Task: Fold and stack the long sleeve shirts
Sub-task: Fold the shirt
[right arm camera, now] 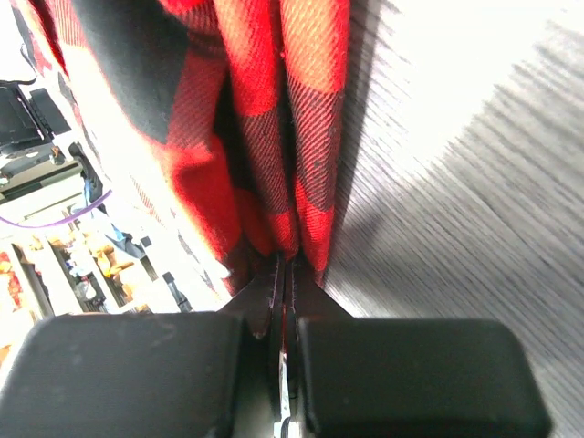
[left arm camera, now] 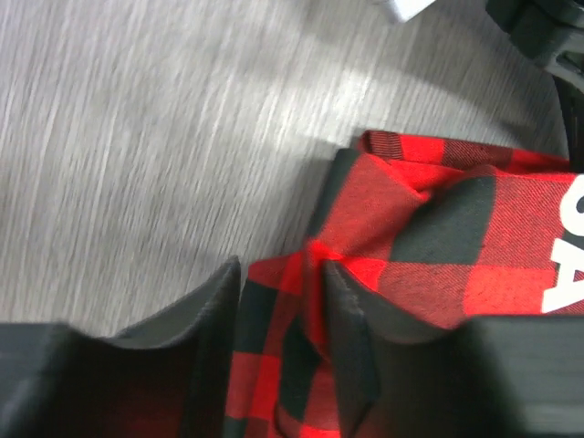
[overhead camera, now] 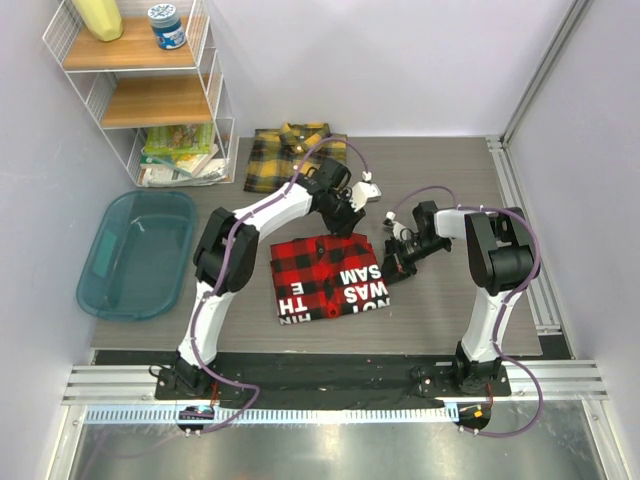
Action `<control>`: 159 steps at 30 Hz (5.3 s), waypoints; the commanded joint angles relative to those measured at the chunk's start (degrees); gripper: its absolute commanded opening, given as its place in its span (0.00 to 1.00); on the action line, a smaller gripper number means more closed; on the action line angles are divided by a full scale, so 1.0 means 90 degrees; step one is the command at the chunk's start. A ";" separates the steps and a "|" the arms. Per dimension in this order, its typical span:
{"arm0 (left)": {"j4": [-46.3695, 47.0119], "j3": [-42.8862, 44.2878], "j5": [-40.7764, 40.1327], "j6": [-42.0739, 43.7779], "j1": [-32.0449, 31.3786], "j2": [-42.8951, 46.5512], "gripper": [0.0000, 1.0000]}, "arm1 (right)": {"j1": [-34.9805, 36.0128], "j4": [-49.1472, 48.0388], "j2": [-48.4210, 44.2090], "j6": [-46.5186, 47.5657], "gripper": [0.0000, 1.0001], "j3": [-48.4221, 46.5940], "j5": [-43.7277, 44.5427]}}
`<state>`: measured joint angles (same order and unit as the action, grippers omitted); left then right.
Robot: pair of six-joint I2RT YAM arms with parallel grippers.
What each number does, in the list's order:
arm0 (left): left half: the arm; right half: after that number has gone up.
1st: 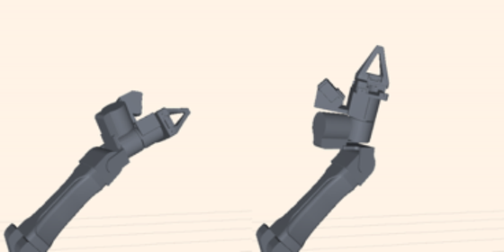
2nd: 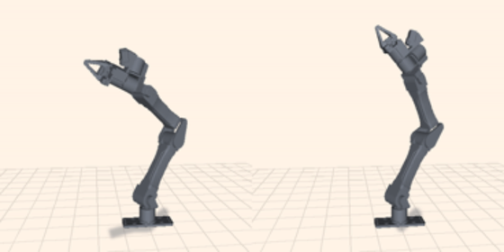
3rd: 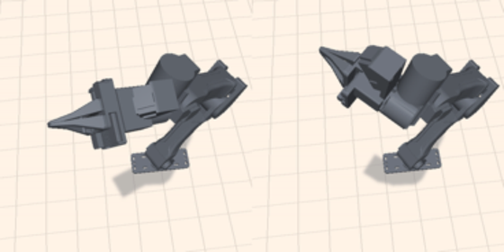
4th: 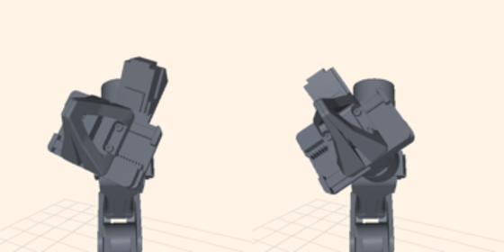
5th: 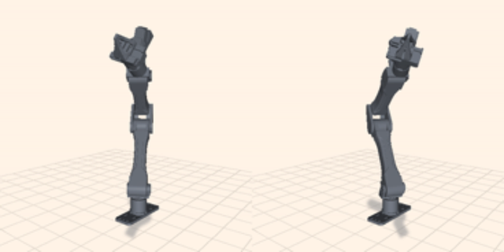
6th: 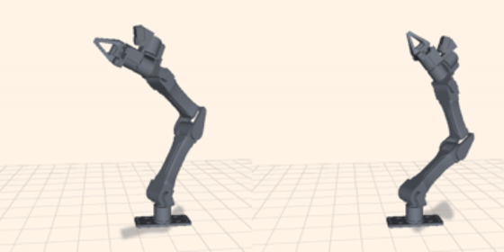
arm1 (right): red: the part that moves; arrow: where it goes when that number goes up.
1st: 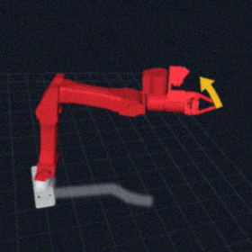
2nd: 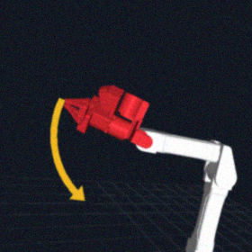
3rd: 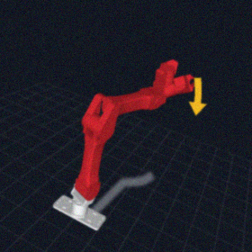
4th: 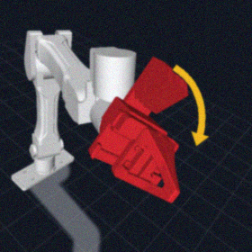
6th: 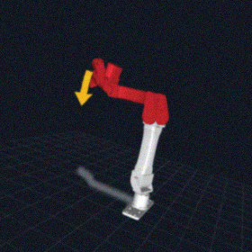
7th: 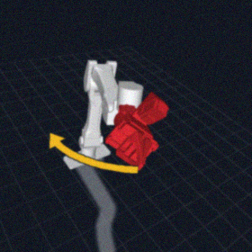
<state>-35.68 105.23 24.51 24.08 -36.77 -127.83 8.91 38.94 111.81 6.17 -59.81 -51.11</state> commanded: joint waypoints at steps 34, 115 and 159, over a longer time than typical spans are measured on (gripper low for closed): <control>0.1600 0.0026 -0.1512 -0.0214 -0.0709 -0.0123 0.18 | 0.0036 0.0185 0.0106 0.0046 0.01 0.0073 -0.0219; 0.1992 -0.5911 0.3966 -0.4941 0.3022 0.2836 0.33 | 0.2555 0.1201 0.2987 0.2292 0.56 -0.7182 0.0767; -0.0215 -0.5882 0.1292 -0.4150 0.2826 0.3257 0.00 | 0.2575 0.0821 0.2860 0.2449 0.01 -0.6841 0.0493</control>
<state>-33.36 52.10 45.74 -14.28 -12.73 -94.56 31.79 49.93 138.98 28.16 -120.57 -49.10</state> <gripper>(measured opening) 0.009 0.028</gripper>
